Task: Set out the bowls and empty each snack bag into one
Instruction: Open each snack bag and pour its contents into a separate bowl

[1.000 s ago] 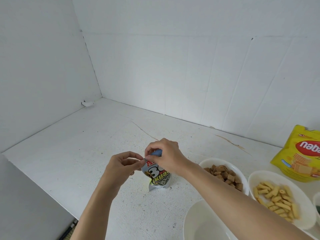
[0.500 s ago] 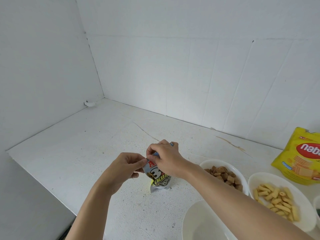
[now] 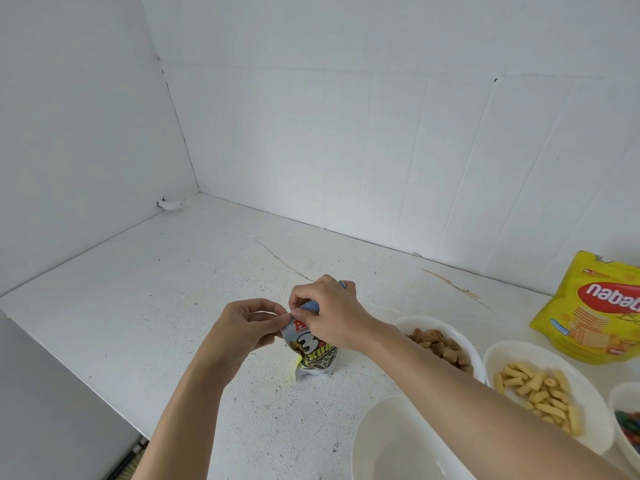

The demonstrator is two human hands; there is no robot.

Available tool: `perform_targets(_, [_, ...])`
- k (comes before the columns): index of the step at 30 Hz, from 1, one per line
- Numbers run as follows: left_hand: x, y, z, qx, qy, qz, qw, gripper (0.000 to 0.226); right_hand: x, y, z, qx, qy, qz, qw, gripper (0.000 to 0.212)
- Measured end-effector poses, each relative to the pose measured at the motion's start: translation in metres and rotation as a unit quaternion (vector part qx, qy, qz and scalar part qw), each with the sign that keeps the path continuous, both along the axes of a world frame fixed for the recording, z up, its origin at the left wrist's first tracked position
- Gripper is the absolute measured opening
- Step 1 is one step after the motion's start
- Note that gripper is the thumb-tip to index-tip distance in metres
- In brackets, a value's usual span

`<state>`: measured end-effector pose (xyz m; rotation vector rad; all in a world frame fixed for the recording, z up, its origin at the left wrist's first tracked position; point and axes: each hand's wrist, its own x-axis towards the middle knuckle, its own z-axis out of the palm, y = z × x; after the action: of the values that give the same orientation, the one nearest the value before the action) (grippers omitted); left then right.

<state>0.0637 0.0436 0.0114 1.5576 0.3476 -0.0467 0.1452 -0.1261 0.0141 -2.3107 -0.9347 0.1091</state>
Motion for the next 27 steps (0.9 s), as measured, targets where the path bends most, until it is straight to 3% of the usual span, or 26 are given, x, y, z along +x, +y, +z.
perform_targets(12, [0.000, -0.003, -0.008, -0.076, 0.015, -0.001, 0.997, 0.011, 0.002, 0.004, -0.003, -0.032, 0.023, -0.022, 0.999, 0.017])
perform_targets(20, [0.002, 0.002, -0.009, -0.076, 0.001, -0.041, 0.996, 0.030, 0.003, 0.002, -0.005, 0.017, 0.045, -0.006, 0.999, 0.015])
perform_targets(27, [0.005, 0.005, -0.012, -0.047, 0.015, -0.063, 0.997, 0.020, 0.006, 0.000, -0.006, 0.026, 0.049, -0.005, 0.998, 0.014])
